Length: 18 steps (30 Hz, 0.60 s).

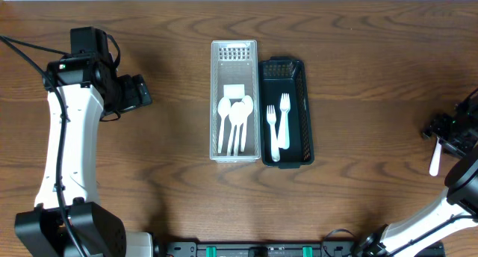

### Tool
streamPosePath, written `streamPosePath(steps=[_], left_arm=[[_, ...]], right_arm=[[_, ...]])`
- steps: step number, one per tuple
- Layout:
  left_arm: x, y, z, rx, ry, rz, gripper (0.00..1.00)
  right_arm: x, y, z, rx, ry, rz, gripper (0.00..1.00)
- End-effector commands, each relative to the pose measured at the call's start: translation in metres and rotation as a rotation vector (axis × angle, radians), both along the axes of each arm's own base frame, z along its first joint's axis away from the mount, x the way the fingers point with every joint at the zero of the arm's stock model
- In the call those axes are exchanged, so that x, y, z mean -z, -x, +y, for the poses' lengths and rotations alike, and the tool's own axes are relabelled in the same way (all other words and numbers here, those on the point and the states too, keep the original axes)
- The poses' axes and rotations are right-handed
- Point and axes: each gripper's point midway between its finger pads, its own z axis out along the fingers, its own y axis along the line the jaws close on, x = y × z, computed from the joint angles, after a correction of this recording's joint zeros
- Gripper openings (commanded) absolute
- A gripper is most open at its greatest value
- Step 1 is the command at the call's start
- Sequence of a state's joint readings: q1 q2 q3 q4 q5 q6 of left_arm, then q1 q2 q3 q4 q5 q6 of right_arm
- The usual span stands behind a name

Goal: Pack container
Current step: 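Reach right gripper to the white spoon on the right and grasp it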

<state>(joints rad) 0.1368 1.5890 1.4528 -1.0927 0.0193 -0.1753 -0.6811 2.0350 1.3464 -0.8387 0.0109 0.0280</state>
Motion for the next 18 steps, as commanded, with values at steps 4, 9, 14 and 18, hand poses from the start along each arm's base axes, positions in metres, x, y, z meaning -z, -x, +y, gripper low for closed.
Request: streamPosePath(steps=[4, 9, 14, 18], left_arm=[[-0.0055, -0.0004, 0.0024, 0.014, -0.012, -0.012, 0.98], [-0.0055, -0.0005, 0.0025, 0.015, -0.013, -0.013, 0.98], [-0.0055, -0.0005, 0.0026, 0.015, -0.013, -0.013, 0.98], [-0.0055, -0.0005, 0.0026, 0.015, -0.013, -0.013, 0.98]], right_arm=[[0.0195, 0.0099, 0.0052, 0.012, -0.039, 0.045, 0.41], [0.0194, 0.0097, 0.0051, 0.012, -0.038, 0.044, 0.23], [0.0194, 0.0098, 0.0051, 0.034, -0.038, 0.044, 0.12], [0.0194, 0.0098, 0.0053, 0.034, -0.039, 0.044, 0.01]])
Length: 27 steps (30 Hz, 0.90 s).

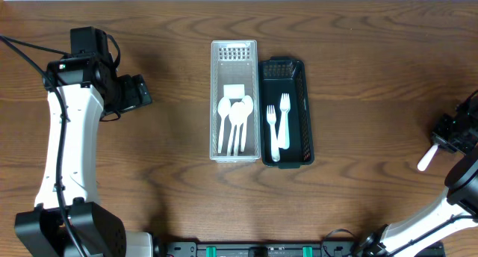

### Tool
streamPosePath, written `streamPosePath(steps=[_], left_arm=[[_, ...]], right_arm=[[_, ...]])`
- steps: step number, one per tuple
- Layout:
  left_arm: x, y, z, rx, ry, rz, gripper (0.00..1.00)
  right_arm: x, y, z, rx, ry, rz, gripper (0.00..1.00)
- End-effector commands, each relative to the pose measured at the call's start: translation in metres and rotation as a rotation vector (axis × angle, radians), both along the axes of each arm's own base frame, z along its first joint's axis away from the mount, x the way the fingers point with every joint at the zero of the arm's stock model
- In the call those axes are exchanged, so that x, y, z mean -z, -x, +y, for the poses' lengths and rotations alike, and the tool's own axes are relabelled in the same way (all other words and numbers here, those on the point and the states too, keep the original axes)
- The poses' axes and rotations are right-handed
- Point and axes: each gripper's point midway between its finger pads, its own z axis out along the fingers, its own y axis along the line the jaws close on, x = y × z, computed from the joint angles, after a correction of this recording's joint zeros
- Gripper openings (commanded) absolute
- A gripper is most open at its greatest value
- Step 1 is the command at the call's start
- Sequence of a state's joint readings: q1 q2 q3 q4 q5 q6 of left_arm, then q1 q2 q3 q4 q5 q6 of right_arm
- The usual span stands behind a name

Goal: Pack container
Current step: 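Reach right gripper to the white spoon on the right and grasp it, then carry spoon into black basket and release with right gripper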

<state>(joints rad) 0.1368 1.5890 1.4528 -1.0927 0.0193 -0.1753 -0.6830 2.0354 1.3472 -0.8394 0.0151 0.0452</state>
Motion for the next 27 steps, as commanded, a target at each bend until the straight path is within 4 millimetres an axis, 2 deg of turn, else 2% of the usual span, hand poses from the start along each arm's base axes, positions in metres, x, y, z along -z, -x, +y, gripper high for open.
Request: streamPosePath(steps=[1, 8, 12, 16, 19, 23, 24, 26, 27], left_arm=[[-0.006, -0.001, 0.003, 0.015, -0.013, -0.013, 0.98], [-0.006, -0.001, 0.003, 0.015, -0.013, -0.013, 0.98], [-0.006, -0.001, 0.003, 0.015, -0.013, -0.013, 0.98], [-0.006, -0.001, 0.003, 0.018, -0.016, -0.013, 0.98], [-0.006, -0.001, 0.003, 0.017, -0.018, -0.013, 0.98], [-0.006, -0.001, 0.003, 0.017, -0.018, -0.013, 0.98], [-0.006, -0.001, 0.003, 0.017, -0.018, -0.013, 0.98], [-0.006, -0.001, 0.003, 0.017, -0.018, -0.013, 0.98], [-0.006, -0.001, 0.003, 0.017, -0.018, -0.013, 0.98]], right_arm=[[0.019, 0.009, 0.007, 0.015, -0.044, 0.04, 0.01], [0.011, 0.003, 0.023, 0.069, -0.12, 0.028, 0.01], [-0.012, -0.011, 0.039, 0.026, -0.15, 0.03, 0.01], [-0.057, -0.036, 0.058, -0.113, -0.116, 0.009, 0.01], [-0.107, -0.065, 0.082, -0.211, -0.062, -0.067, 0.01], [-0.177, -0.102, 0.135, -0.358, 0.013, -0.223, 0.01], [-0.196, -0.111, 0.156, -0.4, 0.028, -0.274, 0.01], [-0.222, -0.122, 0.195, -0.463, 0.036, -0.351, 0.01], [-0.229, -0.125, 0.21, -0.48, 0.033, -0.373, 0.01]])
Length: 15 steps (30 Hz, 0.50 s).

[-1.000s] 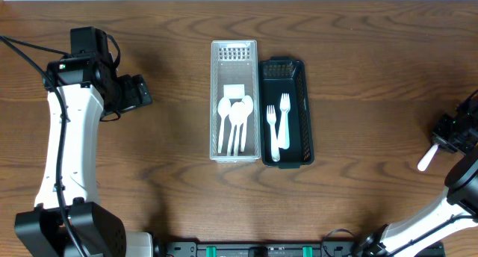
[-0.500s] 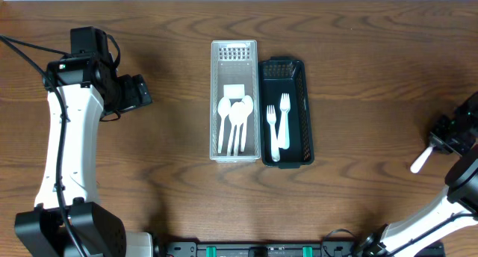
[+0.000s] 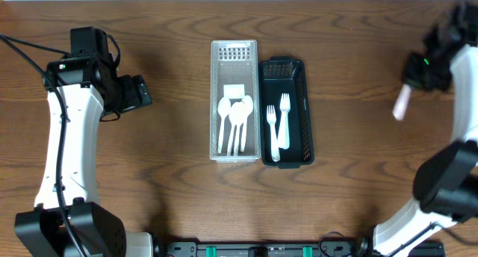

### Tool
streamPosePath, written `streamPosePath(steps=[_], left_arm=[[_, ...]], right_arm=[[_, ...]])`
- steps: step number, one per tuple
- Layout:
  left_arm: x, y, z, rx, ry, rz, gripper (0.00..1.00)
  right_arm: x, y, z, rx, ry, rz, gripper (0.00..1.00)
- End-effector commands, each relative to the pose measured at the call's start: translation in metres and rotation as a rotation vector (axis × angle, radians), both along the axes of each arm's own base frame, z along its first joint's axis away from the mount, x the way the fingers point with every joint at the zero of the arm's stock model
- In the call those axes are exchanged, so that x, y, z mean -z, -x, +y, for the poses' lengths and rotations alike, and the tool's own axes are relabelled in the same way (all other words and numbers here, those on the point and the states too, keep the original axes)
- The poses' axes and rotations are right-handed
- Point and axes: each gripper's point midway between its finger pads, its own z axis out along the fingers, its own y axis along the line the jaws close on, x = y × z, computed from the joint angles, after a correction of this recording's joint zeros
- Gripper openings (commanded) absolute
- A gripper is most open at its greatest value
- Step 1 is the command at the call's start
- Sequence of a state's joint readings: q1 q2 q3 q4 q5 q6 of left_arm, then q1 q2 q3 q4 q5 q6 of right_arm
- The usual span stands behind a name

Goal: Pack container
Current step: 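Carry spoon into black basket and release with right gripper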

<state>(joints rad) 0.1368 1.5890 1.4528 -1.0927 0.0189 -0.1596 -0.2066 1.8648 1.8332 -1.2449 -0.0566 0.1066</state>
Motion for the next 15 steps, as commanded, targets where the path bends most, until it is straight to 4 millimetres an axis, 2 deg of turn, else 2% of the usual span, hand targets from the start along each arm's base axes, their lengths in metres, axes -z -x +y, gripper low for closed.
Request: streamPosePath(steps=[1, 4, 8, 11, 15], left_arm=[[-0.006, -0.001, 0.003, 0.002, -0.014, -0.014, 0.98], [-0.006, -0.001, 0.003, 0.002, -0.013, -0.014, 0.98], [-0.006, -0.001, 0.003, 0.002, -0.013, -0.014, 0.98], [-0.006, -0.001, 0.003, 0.002, -0.013, -0.014, 0.98], [-0.006, -0.001, 0.003, 0.002, -0.013, -0.014, 0.98]], right_arm=[[-0.047, -0.01, 0.066, -0.075, -0.028, -0.127, 0.01], [-0.05, -0.013, 0.121, -0.12, -0.052, -0.146, 0.01], [-0.034, -0.016, 0.182, -0.2, -0.028, -0.145, 0.01], [-0.015, -0.014, 0.215, -0.209, -0.004, -0.114, 0.01], [0.02, -0.011, 0.242, -0.187, -0.009, -0.035, 0.01]])
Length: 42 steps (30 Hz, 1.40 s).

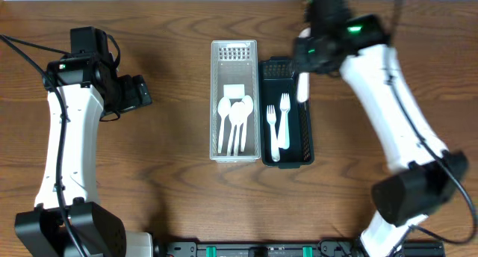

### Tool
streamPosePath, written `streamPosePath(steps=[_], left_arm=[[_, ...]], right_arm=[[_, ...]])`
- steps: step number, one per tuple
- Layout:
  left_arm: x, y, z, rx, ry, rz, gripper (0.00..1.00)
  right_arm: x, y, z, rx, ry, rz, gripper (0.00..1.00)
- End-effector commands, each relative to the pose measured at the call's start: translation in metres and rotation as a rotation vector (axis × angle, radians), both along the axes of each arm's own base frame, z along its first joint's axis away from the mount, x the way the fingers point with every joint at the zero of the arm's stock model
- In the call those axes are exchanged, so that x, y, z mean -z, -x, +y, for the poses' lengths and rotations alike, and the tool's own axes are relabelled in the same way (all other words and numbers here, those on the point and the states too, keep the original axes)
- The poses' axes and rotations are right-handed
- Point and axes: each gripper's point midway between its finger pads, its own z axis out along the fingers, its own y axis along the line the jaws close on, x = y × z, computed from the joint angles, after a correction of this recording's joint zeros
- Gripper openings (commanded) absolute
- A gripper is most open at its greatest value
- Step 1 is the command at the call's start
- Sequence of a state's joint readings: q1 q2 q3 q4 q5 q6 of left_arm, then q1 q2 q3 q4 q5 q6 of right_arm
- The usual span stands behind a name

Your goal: Pack container

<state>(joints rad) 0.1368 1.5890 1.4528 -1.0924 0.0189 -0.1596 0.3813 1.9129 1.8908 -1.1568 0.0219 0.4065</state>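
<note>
A black basket (308,130) at the table's middle holds two white forks (273,126). Beside it on the left, a clear white tray (214,100) holds several white spoons (237,115). My right gripper (305,63) is over the far right part of the black basket, shut on a white utensil (302,87) that hangs over the basket's inside. Which end of the utensil is held cannot be made out. My left gripper (142,93) hovers over bare table well left of the tray; its jaws are too dark to read.
The two containers stand side by side, long sides touching. Dark wooden table (172,182) surrounds them. The right arm (388,85) reaches across the table's right half, and the left arm (71,137) stands along the left side.
My right gripper with the white utensil was over the far right of the table; now it is over the far end of the black basket. The left arm has not moved.
The right gripper held the white utensil at the table's right edge, first hanging straight, then tilted. Later it was farther back on the right side. Now it holds the utensil over the black basket with the forks. The left arm stayed put throughout.
</note>
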Motion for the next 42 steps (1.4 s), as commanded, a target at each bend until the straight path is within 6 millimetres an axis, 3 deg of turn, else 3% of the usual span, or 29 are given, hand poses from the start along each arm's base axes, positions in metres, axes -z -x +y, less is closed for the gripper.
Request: streamPosePath(steps=[1, 7, 10, 13, 16, 19, 20, 22, 26, 29, 32, 35, 39, 42], left_arm=[[-0.006, -0.001, 0.003, 0.002, -0.013, -0.014, 0.98], [-0.006, -0.001, 0.003, 0.002, -0.012, -0.014, 0.98], [-0.006, -0.001, 0.003, 0.002, -0.012, -0.014, 0.98], [-0.006, -0.001, 0.003, 0.002, -0.012, -0.014, 0.98], [-0.006, 0.0, 0.003, 0.002, -0.011, -0.014, 0.98], [-0.009, -0.001, 0.002, -0.001, -0.008, -0.029, 0.98], [-0.012, -0.001, 0.002, 0.0, -0.01, -0.039, 0.98], [-0.021, -0.002, 0.001, 0.002, -0.015, -0.074, 0.98], [-0.055, -0.02, -0.008, 0.065, -0.045, -0.246, 0.98], [-0.088, -0.052, -0.026, 0.163, -0.084, -0.436, 0.98], [-0.112, -0.085, -0.05, 0.223, -0.09, -0.594, 0.98], [-0.119, -0.106, -0.064, 0.252, -0.088, -0.669, 0.98], [-0.119, -0.115, -0.068, 0.259, -0.087, -0.692, 0.98], [-0.112, -0.106, -0.073, 0.292, -0.092, -0.647, 0.98]], right_arm=[[0.037, 0.0, 0.008, 0.081, 0.04, 0.076, 0.01], [0.088, 0.01, 0.027, 0.03, 0.09, 0.193, 0.01], [0.095, 0.012, 0.03, 0.024, 0.098, 0.208, 0.02], [0.093, 0.014, 0.031, -0.007, 0.096, 0.21, 0.1], [0.082, 0.01, 0.031, -0.08, 0.1, 0.171, 0.42], [0.054, -0.002, 0.022, -0.084, 0.107, 0.083, 0.73], [0.04, -0.007, 0.015, -0.065, 0.109, 0.042, 0.84], [0.012, -0.02, -0.003, -0.015, 0.125, -0.046, 0.95], [-0.052, -0.055, -0.053, 0.042, 0.163, -0.284, 0.94], [-0.08, -0.075, -0.096, 0.105, 0.169, -0.39, 0.99], [-0.078, -0.082, -0.144, 0.201, 0.171, -0.387, 0.99], [-0.072, -0.084, -0.193, 0.285, 0.199, -0.363, 0.99], [-0.074, -0.078, -0.234, 0.313, 0.231, -0.356, 0.98], [-0.064, -0.061, -0.251, 0.372, 0.22, -0.283, 0.93]])
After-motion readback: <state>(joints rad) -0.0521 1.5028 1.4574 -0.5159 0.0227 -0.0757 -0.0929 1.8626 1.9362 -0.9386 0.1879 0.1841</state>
